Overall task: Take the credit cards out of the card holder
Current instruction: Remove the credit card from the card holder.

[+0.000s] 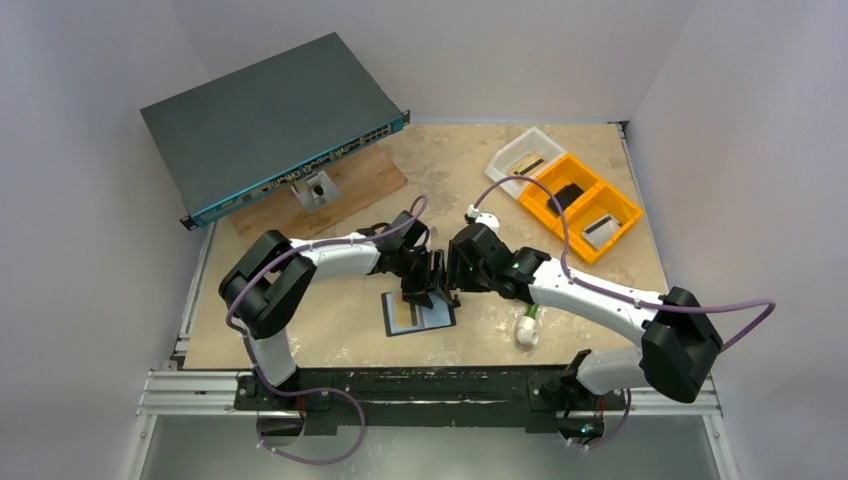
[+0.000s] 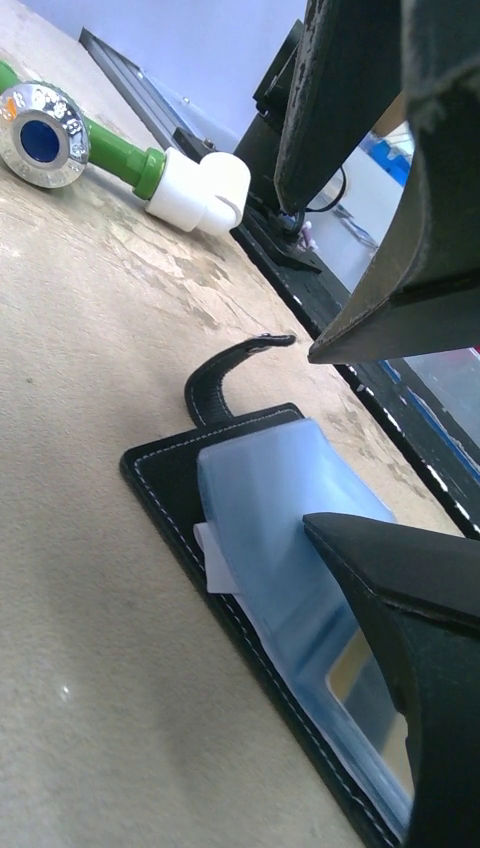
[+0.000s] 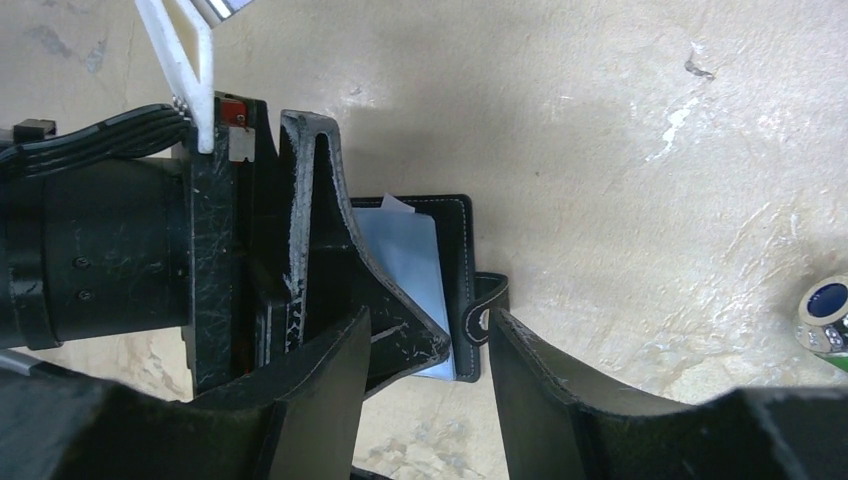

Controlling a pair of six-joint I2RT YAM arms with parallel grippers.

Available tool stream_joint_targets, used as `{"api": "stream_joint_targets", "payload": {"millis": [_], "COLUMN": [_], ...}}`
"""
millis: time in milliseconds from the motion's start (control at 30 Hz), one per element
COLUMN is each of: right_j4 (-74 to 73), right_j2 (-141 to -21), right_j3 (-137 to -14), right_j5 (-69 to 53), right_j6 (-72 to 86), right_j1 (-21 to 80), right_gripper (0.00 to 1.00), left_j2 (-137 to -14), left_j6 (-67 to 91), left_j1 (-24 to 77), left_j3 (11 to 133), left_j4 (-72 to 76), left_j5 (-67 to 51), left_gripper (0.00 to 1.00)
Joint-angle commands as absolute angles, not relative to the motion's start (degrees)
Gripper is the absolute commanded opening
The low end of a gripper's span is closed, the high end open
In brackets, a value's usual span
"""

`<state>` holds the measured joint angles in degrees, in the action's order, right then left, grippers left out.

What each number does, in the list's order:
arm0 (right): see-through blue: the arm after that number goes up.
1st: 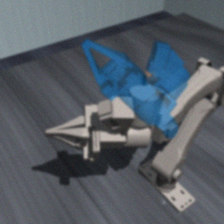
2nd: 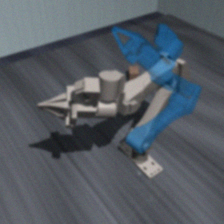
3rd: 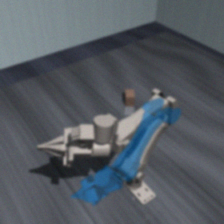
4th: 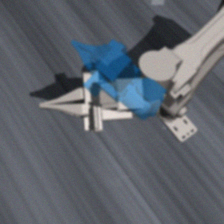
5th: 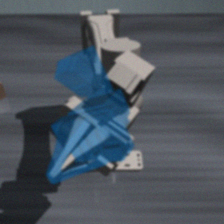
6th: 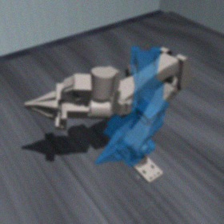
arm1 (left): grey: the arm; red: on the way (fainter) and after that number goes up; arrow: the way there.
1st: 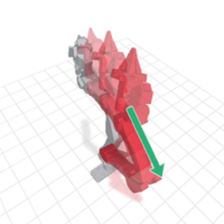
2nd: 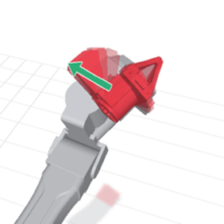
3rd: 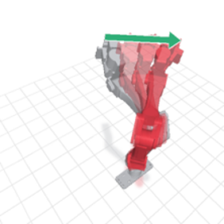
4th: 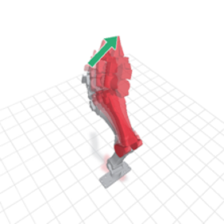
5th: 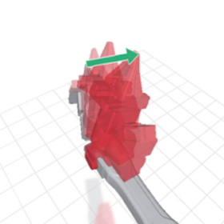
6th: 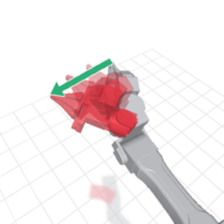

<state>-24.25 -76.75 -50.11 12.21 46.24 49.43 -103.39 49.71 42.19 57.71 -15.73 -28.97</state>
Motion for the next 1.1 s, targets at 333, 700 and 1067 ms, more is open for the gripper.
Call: {"api": "stream_joint_targets", "payload": {"millis": [333, 700, 1067], "right_j4": [-20.0, -13.0, -4.1], "right_j2": [-74.1, -78.7, -89.8], "right_j3": [-51.7, -51.2, -50.5], "right_j5": [7.4, -2.1, -8.3], "right_j6": [44.9, 44.8, 46.5], "right_j1": [49.8, 50.2, 50.2], "right_gripper": [0.46, 0.38, 0.31], "left_j2": [-93.1, -83.5, -82.4], "left_j6": [44.8, 44.1, 44.6], "left_j1": [39.6, 34.3, 33.8], "left_j3": [59.1, 50.7, 45.4], "left_j4": [-23.3, -28.5, -25.9], "left_j5": [-22.1, -14.8, -16.2], "left_gripper": [0.56, 0.52, 0.31]}}
